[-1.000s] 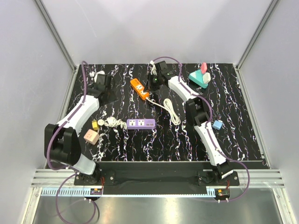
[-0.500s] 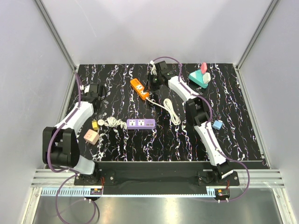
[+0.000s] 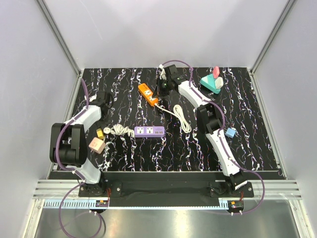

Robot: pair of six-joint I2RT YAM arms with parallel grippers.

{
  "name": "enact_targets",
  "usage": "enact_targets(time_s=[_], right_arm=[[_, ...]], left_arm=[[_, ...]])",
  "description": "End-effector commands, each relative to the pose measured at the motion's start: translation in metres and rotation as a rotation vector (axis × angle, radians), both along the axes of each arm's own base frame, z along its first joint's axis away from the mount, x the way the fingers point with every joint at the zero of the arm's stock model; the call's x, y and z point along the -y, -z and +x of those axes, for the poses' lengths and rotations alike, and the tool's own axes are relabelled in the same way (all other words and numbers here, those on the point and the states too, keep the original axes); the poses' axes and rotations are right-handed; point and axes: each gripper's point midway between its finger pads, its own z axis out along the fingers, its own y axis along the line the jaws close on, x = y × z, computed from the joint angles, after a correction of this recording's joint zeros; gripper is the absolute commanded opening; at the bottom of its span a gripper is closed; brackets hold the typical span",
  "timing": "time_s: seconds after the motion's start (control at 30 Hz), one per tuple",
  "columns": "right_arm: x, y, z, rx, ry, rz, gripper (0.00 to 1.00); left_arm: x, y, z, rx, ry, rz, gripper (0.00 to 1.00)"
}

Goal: Pull the plug off the socket

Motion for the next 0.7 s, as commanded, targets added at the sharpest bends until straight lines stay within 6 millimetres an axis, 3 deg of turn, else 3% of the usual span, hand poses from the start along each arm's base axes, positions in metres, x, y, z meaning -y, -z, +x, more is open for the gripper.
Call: enact_targets(time_s=[0.0,0.1,0.17,0.33,0.47,0.57,0.67], right_arm=[[0.015,0.068,-0.026,-0.113,-0.001,-0.163,0.0],[0.016,0.069,-0.025,-0.113,-0.001,-0.162,0.0],[0.016,0.069,-0.025,-0.111,-0.003,-0.162,0.0],[0.016,0.069,-0.025,-0.113,-0.002,-0.162,0.0],[0.016,0.069,-0.025,-0.113,0.001,-0.163,0.0],[0.016,0.07,-0.024,-0.113,0.005,-0.163,0.0],[0.015,0.07,-0.024,-0.107,0.004,-0.164,0.0]], left_arm=[[-0.007,-0.013,0.01,0.051,-0.03,0.027,0.07],[-0.01,-0.017,0.009,0.066,-0.04,0.038,0.22],[-0.012,-0.023,0.009,0.085,-0.048,0.046,0.42],[-0.02,-0.043,0.006,0.137,-0.056,0.088,0.6],[-0.029,-0.067,0.0,0.221,-0.108,0.12,0.86],[-0.028,-0.088,-0.006,0.297,-0.115,0.109,0.9],[-0.011,-0.104,-0.005,0.379,-0.045,0.052,0.9]])
